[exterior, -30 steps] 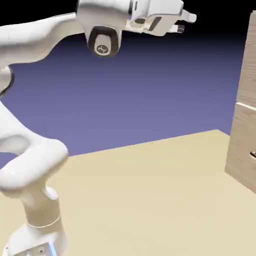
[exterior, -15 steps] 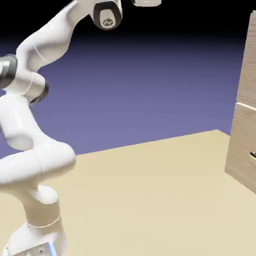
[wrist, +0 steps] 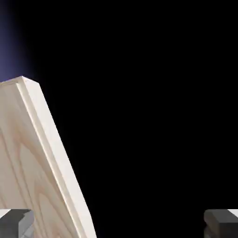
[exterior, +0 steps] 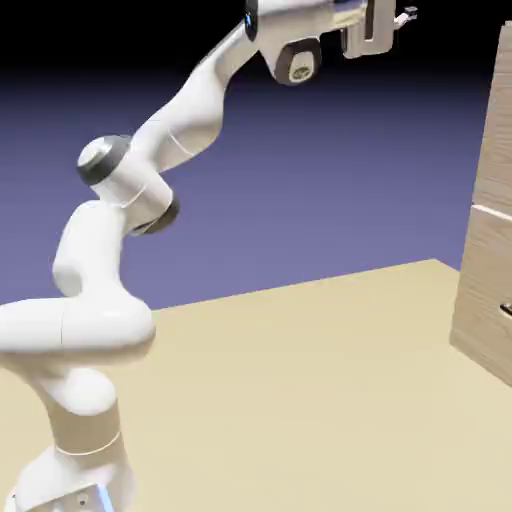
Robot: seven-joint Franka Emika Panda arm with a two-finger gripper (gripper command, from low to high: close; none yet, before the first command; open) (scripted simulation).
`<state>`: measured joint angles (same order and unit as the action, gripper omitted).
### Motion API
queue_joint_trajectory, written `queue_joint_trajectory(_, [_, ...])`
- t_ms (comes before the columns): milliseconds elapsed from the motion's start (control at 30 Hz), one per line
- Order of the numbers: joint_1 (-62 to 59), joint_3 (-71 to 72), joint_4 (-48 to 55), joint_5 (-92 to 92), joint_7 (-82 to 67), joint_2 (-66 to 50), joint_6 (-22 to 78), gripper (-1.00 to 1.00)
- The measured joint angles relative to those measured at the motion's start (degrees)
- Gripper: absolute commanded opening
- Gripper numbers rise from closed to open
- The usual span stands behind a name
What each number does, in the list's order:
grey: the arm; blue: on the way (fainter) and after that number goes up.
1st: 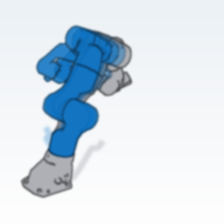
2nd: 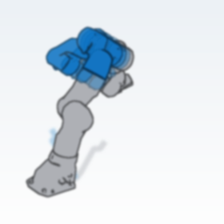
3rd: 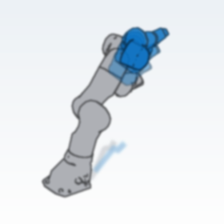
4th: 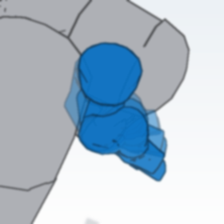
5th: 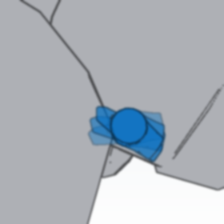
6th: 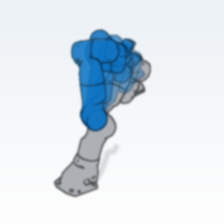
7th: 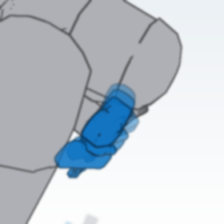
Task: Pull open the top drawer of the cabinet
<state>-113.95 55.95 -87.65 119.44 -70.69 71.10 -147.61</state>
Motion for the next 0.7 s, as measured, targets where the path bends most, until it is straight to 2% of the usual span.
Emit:
queue_joint_trajectory(500, [-30.8,15.0,19.7,32.1,-30.4,10.3,7.1,0.0])
queue_joint_trajectory(700, [-37.3,12.7,30.1,32.0,-25.3,10.7,3.5,0.0])
